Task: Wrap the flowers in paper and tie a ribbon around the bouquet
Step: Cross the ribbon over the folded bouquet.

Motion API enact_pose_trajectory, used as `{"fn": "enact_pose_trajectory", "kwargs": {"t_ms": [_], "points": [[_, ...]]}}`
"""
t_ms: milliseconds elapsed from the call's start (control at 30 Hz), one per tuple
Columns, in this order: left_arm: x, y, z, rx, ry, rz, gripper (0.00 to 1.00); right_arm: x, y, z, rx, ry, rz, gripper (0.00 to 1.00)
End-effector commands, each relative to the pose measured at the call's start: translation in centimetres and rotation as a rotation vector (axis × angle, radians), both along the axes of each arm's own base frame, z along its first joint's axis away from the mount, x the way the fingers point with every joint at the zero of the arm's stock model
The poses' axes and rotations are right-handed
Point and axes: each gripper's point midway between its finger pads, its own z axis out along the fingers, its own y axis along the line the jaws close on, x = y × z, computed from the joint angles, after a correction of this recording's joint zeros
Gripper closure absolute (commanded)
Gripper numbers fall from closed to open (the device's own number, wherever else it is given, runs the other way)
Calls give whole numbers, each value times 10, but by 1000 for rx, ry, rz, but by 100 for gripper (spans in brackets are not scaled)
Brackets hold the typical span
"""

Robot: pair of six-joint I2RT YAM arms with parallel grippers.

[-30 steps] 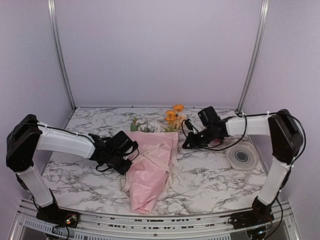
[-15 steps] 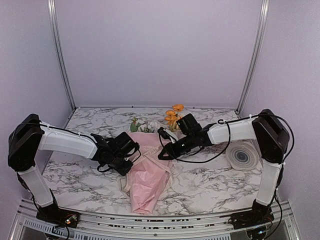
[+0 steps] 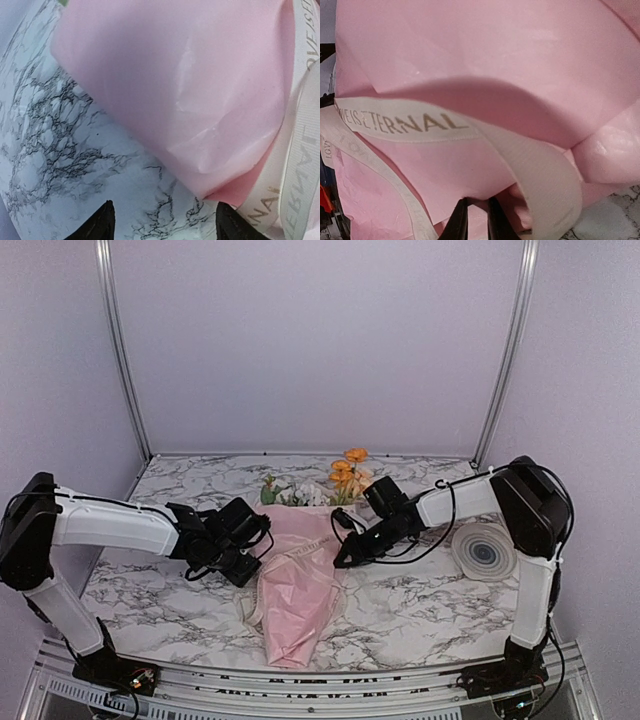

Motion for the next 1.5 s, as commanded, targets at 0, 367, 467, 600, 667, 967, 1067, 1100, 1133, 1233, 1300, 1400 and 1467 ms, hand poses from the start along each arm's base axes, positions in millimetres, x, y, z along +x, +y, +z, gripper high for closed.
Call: {"fn": "enact_pose_trajectory", "kwargs": {"t_ms": [0,367,467,600,667,967,1067,1100,1133,1233,1300,1400,1467], "points": [[-1,30,25,84,-89,34,30,2,-4,-6,-23,29,8,85],[-29,-52,59,-137,-95,-382,23,4,-8,-12,-28,48,14,84],[-24,-78,47,-113,-91,-491,19,4,-9,-12,-30,46,14,84],[-1,-86,27,6,-125,-492,23,3,-10,-13,-35,48,11,84],[12,-87,22,55,-158,-475,30,3,-10,-13,-33,46,13,84],[28,-96,10,108,-216,-473,66,-1,-10,-11,-23,51,19,84],[27,-96,9,103,-204,-468,83,0,-9,-10,-19,51,18,84],[26,-97,11,92,-200,-468,89,0,-9,-10,-19,51,17,84],[23,-98,13,77,-194,-470,93,0,-10,-10,-19,51,15,84],[12,-100,24,17,-164,-480,100,0,-11,-12,-29,53,10,84],[7,-98,36,-20,-168,-474,100,0,-12,-13,-33,56,10,84],[5,-87,53,-48,-203,-428,100,-1,-13,-16,-37,61,7,84],[5,-78,61,-47,-228,-399,100,-2,-14,-18,-42,65,6,84]]}}
